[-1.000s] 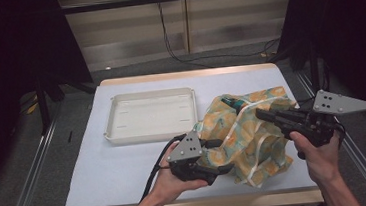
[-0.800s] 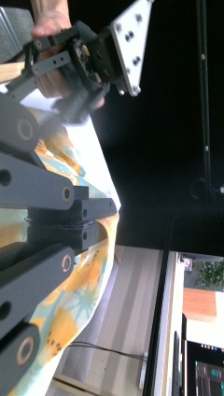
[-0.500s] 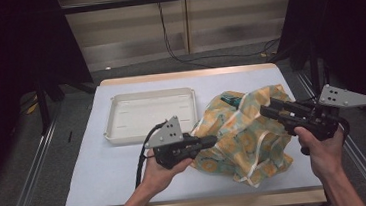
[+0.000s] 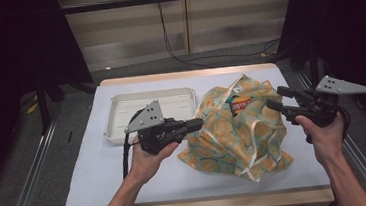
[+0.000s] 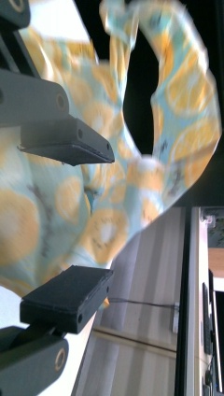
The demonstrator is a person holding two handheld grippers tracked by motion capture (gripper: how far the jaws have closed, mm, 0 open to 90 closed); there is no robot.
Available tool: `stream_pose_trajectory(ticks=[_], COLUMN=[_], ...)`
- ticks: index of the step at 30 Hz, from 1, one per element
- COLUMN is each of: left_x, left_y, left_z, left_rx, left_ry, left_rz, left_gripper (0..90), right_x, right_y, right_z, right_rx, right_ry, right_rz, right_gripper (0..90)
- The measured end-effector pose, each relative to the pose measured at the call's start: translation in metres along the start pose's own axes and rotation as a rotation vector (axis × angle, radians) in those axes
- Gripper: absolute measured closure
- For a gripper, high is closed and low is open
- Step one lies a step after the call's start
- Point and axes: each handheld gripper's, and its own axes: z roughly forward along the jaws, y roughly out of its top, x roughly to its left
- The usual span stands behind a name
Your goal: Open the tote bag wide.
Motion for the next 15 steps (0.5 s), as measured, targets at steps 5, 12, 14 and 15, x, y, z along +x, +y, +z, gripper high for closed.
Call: stream_pose_trajectory(ticks=[5, 12, 14, 15], left_x=[0.003, 0.008, 0.013, 0.016], left_y=[0.001, 0.002, 0.002, 0.002], left_z=[-0.001, -0.003, -0.003, -0.003], left_rx=[-0.004, 0.004, 0.004, 0.005], left_ry=[0.005, 0.009, 0.019, 0.031], left_rz=[-0.01, -0.013, -0.023, -0.031], left_gripper=[90.0, 90.0, 90.0, 90.0], right_x=[-0.01, -0.022, -0.024, -0.023], right_y=[0.005, 0.002, 0.001, 0.001], right_z=[0.03, 0.05, 0.051, 0.05], right_rx=[0.047, 0.083, 0.076, 0.063], right_ry=[-0.027, -0.05, -0.003, 0.016], right_rz=[-0.042, -0.04, -0.024, -0.017], right_gripper=[30.9, 33.4, 57.7, 65.4])
